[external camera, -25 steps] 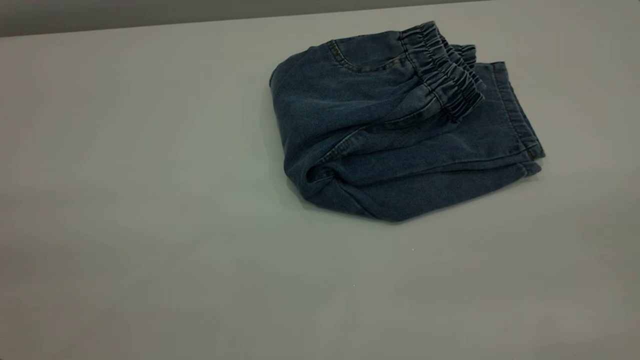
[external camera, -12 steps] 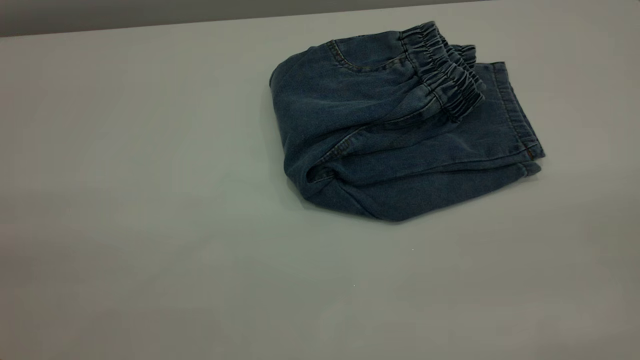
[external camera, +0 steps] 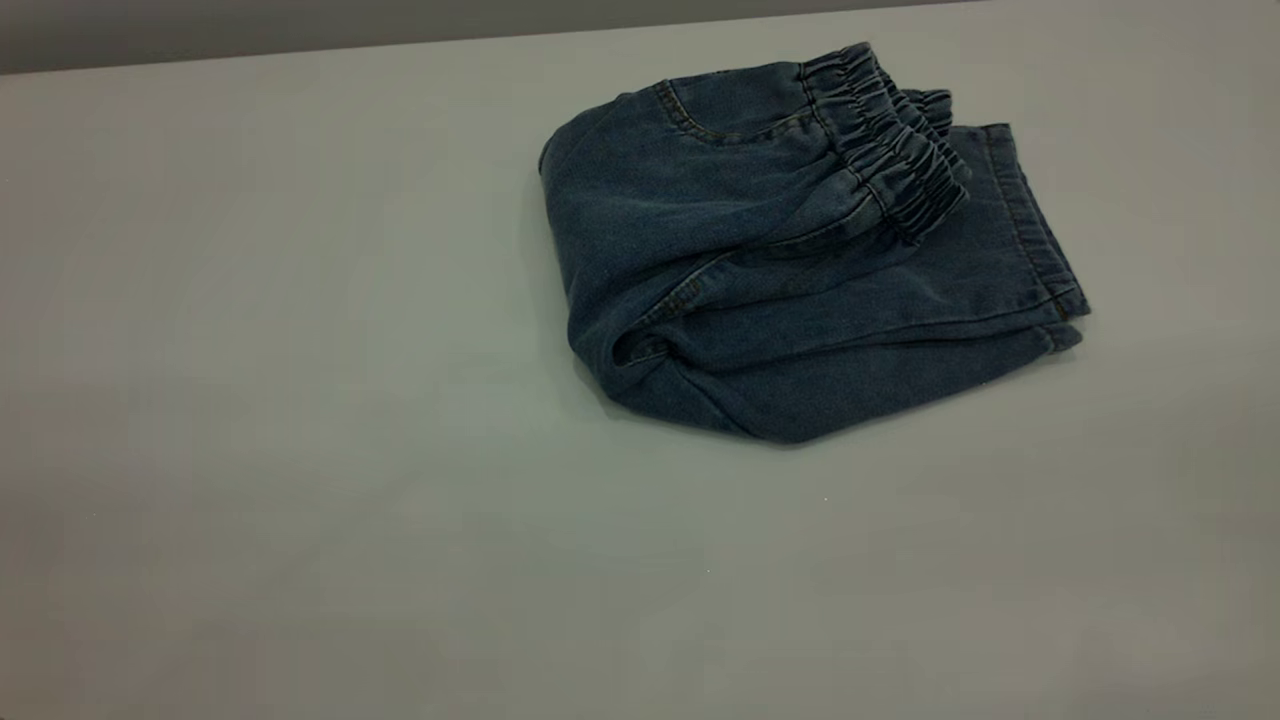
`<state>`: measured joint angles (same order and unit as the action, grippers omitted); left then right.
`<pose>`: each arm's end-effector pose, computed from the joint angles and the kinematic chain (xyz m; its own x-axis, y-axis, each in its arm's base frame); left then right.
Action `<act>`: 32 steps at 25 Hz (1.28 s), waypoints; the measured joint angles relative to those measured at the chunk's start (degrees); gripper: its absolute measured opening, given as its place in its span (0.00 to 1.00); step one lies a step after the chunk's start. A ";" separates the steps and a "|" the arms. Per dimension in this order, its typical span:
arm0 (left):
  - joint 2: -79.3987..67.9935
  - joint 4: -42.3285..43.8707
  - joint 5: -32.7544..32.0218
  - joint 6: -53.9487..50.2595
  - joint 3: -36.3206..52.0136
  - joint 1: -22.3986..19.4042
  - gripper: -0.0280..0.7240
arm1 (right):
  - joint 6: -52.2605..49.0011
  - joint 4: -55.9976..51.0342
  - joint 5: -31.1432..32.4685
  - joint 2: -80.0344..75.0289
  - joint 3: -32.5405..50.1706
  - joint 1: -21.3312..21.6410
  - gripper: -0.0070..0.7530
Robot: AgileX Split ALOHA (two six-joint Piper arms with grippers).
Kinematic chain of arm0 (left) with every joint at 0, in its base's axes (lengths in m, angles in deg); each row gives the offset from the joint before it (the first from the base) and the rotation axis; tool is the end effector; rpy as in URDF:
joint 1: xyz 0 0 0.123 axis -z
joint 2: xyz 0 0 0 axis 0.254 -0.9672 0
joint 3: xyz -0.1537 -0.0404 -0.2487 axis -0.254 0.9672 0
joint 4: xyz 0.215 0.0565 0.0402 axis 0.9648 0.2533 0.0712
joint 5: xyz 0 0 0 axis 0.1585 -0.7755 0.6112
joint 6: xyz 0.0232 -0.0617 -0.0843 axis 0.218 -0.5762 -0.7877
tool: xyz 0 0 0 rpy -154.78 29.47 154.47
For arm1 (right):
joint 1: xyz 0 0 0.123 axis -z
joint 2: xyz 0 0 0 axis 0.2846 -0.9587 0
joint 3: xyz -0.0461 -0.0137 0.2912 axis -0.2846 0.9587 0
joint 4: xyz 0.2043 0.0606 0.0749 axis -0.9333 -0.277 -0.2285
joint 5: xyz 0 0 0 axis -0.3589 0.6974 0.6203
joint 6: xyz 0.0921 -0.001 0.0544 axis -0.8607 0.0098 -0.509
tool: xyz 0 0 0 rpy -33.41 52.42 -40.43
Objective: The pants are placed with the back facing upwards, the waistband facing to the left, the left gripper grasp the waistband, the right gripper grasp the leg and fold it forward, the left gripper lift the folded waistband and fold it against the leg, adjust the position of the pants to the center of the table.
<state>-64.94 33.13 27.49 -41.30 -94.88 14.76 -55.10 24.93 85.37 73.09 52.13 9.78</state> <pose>-0.0258 -0.0077 0.2573 -0.4655 0.0396 -0.8842 0.0826 0.9966 0.0011 -0.0300 0.0204 0.2606 -0.4079 -0.1670 -0.8976 -0.3641 0.9313 -0.0078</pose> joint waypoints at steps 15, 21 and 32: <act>0.00 0.00 0.00 0.00 0.00 0.00 0.59 | -14.79 13.42 -0.86 0.00 0.19 0.00 0.58; 0.00 0.00 0.04 0.00 0.00 0.00 0.59 | -14.80 13.62 -0.86 0.00 0.19 0.00 0.58; 0.00 0.00 0.04 0.00 0.00 0.00 0.59 | -14.80 13.66 -0.86 0.00 0.19 0.00 0.58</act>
<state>-64.94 33.13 27.53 -41.30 -94.88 14.76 -69.90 38.59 84.51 73.09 52.32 9.78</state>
